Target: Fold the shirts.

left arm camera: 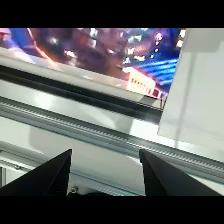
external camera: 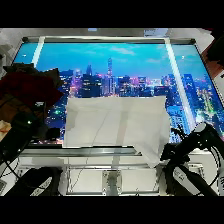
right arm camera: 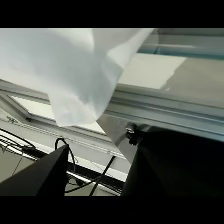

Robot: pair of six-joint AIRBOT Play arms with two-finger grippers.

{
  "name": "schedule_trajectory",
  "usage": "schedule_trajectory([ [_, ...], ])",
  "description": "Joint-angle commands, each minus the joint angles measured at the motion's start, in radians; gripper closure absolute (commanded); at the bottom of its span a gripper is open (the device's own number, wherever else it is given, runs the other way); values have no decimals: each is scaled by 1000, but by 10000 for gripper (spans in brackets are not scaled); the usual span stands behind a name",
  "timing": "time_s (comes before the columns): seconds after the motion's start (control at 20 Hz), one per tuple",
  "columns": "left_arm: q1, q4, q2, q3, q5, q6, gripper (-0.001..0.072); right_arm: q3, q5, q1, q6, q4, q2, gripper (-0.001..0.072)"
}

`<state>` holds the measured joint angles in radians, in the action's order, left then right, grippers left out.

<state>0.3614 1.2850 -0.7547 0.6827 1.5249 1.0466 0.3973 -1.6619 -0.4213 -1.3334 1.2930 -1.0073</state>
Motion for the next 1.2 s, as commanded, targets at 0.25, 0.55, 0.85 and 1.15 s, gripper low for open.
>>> schedule_trajectory([
  [0.25,0,6,5,-2,-76,0,248,-6,162,0,-57,-241,1,206],
  [0.55,0,6,5,-2,-106,0,249,-3,257,45,18,-367,-2,242],
  [0.85,0,5,5,-2,-117,0,248,175,415,42,134,-710,-2,242],
  [1.15,0,5,5,-2,-136,0,248,509,687,42,195,-841,-2,242],
])
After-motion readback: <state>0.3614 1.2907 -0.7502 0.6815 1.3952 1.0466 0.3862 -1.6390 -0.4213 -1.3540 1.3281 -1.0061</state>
